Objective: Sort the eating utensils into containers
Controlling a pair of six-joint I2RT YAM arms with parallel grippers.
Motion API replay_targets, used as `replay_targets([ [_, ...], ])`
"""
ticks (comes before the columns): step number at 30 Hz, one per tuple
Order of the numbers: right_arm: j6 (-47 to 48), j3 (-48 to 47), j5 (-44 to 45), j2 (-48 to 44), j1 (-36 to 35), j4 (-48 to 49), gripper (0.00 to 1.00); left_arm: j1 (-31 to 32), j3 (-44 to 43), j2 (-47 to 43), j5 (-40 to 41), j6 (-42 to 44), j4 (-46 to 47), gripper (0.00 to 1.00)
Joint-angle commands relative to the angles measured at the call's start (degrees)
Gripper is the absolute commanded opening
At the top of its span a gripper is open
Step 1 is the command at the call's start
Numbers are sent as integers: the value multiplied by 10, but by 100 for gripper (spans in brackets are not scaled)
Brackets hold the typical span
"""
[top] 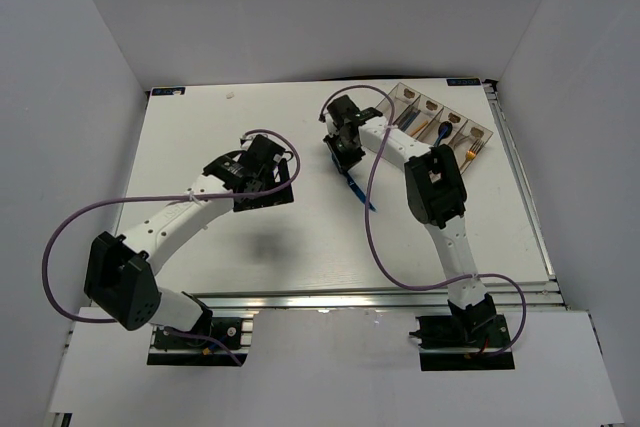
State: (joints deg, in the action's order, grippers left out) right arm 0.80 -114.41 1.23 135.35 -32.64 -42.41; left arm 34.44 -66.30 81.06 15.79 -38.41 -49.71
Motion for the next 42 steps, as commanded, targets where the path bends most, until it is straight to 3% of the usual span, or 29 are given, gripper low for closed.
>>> replay_targets([
  [1,-39,16,-26,-26,-6,-17,0,-4,6,-37,4,-6,15,98],
  [14,-129,-6,-88,-78,27,4,0,-10,26,-57,11,-10,18,98],
  [26,-271,-68,-134,-90,116,29,0,-13,23,-56,10,-8,18,98],
  [38,-453,-86,-143,-47,248,188,0,-15,31,-59,7,-10,12,98],
  [42,-480,-131,-155,-3,271,212,0,-17,42,-65,6,-13,8,98],
])
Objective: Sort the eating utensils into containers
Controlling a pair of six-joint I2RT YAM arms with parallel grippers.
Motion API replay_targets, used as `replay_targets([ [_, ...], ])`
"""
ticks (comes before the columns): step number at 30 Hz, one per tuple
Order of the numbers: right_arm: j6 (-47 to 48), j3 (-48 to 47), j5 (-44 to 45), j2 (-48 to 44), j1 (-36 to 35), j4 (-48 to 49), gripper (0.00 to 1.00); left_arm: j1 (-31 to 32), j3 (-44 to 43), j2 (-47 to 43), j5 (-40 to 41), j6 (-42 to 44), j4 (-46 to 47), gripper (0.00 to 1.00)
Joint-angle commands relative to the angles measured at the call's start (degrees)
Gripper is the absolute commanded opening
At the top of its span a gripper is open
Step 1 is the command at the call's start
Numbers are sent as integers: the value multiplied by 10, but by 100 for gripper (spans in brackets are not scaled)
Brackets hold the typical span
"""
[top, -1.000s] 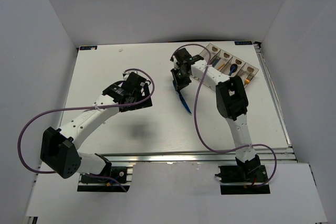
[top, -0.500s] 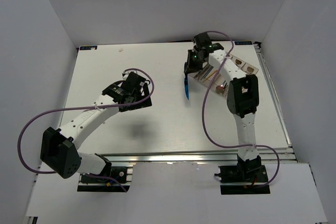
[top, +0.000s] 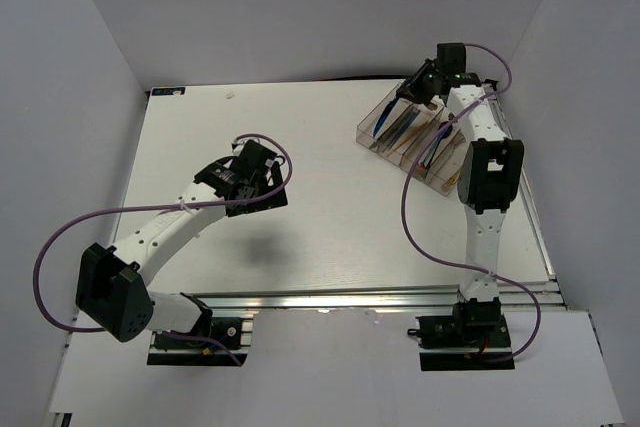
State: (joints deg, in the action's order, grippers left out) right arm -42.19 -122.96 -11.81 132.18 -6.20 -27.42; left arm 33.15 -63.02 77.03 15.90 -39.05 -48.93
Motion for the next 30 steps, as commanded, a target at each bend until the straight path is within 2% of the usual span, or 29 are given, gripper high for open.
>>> replay_targets([
  [1,-61,-55,-29,37,9,65,0,-4,11,-24,0,-8,1,98],
  [7,-98,-39,-28,54,24,141,0,-5,19,-15,-25,-21,14,98],
  [13,-90,-76,-30,88,23,148,0,-6,7,2,-30,-16,14,98],
  [18,-59,-18,-21,58,23,154,0,-9,-7,14,-28,-7,14,98],
  [19,-54,-7,-21,55,24,155,3,-10,-9,16,-28,-7,14,98],
  [20,-51,-6,-18,52,23,149,11,-12,-10,17,-29,-5,14,98],
  [22,-42,1,-17,43,24,146,17,-14,-15,21,-30,-2,16,98],
  [24,-39,8,-18,34,24,144,36,-18,-26,27,-30,2,12,98],
  [26,-34,19,-21,25,25,142,64,-18,-37,30,-24,7,9,98],
  [28,-32,22,-20,19,26,136,73,-19,-51,32,-15,11,4,98],
  [29,-26,22,-16,16,26,134,81,-21,-56,34,-11,15,2,98],
  [30,-24,23,-14,7,26,132,82,-23,-61,34,-10,19,-2,98],
])
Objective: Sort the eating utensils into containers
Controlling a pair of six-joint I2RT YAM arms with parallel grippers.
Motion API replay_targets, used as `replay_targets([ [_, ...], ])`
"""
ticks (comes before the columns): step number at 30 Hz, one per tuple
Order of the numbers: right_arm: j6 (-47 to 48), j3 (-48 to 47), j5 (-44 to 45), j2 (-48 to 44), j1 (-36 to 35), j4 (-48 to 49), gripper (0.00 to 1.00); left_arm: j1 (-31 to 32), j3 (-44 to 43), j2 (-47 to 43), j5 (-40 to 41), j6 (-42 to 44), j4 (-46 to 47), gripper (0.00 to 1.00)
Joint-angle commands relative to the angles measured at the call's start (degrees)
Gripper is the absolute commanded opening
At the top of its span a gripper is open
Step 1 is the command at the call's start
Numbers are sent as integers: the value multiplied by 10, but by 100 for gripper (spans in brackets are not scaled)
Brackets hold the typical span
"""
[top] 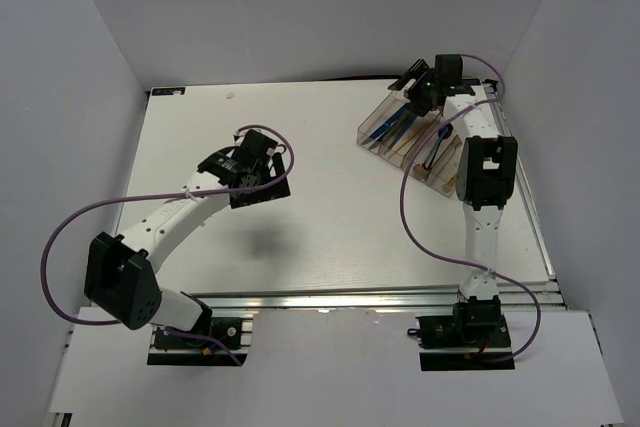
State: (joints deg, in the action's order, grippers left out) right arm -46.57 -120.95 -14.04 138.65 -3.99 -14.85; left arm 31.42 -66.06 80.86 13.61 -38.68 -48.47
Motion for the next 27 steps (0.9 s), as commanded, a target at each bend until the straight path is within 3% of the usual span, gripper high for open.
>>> replay_targets([
  [1,22,1,8,-61,6,7,86,-8,-37,-4,14,17,-8,98],
  [8,57,-31,-4,-130,16,-37,89,-51,-85,6,66,39,-36,98],
  [12,196,-11,58,-221,5,-147,89,-97,-144,20,167,54,-63,98],
  [14,241,58,86,-307,-11,-207,89,-117,-183,22,207,70,-64,98],
  [15,282,91,110,-340,-25,-217,89,-118,-193,21,256,78,-58,98],
  [19,326,275,175,-501,-53,-244,89,-123,-216,10,330,133,-15,98],
  [23,332,365,186,-661,-61,-268,89,-124,-237,-4,356,156,6,98],
  [27,332,427,167,-771,-67,-283,89,-123,-188,-65,354,159,35,98],
])
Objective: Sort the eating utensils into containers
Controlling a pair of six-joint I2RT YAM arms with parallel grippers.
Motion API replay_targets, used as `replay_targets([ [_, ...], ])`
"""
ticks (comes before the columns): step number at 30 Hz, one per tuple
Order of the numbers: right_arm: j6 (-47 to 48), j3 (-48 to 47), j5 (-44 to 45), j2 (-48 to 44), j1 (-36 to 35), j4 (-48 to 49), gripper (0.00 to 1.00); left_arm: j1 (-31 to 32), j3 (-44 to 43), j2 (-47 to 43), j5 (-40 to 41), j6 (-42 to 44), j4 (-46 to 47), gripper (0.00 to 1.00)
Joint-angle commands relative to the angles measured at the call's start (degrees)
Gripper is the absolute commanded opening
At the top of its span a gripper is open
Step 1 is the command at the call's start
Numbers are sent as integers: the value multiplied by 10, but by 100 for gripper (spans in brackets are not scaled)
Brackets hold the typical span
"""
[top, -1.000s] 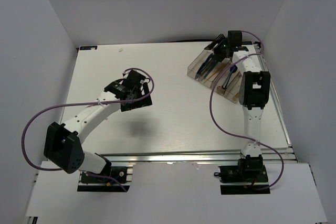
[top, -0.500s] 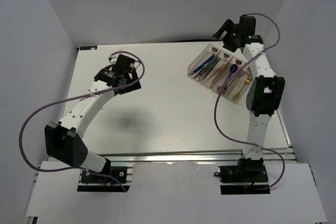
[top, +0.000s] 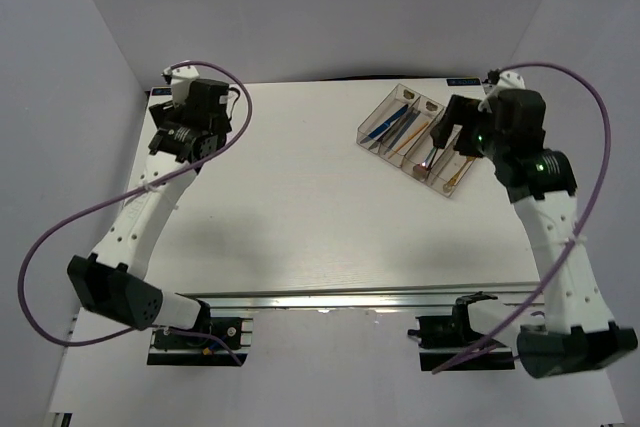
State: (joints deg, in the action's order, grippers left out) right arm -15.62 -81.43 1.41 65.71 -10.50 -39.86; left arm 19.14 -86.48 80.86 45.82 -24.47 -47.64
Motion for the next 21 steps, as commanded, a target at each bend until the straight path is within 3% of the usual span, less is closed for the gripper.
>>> replay_targets([
  [1,23,43,15,-59,-7,-37,89,-2,41,-93,28,8,28,98],
  [10,41,221,33,-233,-12,-38,89,-2,215,-215,-12,-35,40,98],
  [21,42,235,36,-226,-12,-31,89,-2,245,-244,-6,-43,41,98],
])
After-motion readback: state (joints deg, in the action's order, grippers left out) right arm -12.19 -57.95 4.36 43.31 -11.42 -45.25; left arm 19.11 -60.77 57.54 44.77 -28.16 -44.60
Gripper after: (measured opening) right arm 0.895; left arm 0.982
